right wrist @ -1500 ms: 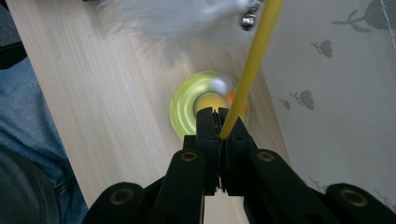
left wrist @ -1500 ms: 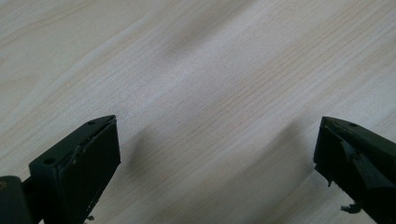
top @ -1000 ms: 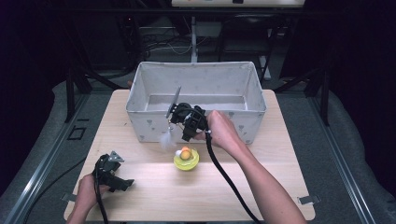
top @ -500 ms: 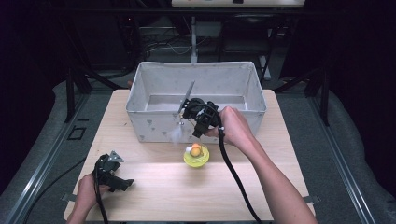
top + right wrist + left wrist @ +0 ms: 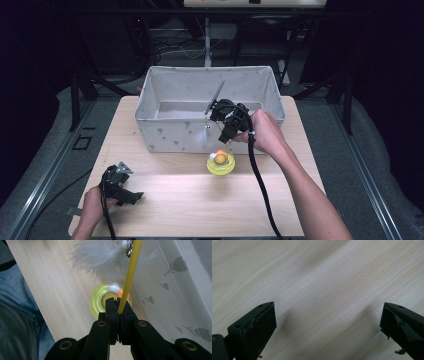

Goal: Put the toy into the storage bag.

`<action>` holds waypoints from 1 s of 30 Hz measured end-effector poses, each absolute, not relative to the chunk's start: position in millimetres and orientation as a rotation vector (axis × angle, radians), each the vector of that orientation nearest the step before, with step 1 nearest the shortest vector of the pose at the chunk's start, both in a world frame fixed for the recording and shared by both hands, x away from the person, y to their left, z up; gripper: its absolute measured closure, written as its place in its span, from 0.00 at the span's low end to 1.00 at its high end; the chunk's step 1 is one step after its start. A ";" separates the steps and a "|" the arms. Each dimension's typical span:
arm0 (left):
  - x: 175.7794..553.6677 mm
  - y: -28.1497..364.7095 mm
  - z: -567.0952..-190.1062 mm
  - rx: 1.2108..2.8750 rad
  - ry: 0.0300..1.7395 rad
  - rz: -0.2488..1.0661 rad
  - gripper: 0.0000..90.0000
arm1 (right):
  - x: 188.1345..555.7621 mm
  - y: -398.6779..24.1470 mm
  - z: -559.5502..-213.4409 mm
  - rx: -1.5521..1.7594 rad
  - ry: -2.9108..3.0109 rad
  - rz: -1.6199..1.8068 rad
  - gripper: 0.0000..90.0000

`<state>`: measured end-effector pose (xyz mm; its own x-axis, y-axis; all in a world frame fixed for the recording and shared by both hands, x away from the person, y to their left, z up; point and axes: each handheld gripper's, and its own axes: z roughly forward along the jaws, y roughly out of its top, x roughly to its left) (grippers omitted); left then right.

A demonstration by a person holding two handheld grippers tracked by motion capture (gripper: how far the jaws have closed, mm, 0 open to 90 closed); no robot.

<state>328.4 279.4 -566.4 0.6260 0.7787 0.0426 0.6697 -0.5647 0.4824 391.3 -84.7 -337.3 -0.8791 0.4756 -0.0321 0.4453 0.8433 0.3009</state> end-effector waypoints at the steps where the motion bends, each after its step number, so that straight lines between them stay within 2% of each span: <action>1: 328.2 279.4 -566.4 2.427 1.147 0.351 0.01 | 391.3 -86.6 -336.0 0.732 2.914 0.433 0.98; 30: 328.5 278.2 -567.8 2.438 1.145 0.343 0.01 | 395.9 -130.3 -299.0 0.843 2.881 0.433 0.98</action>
<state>328.5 278.2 -567.8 0.6299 0.7755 0.0420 0.6710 -0.5707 0.4734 395.9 -130.3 -299.0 -0.8401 0.5419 -0.0238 0.5109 0.8054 0.3005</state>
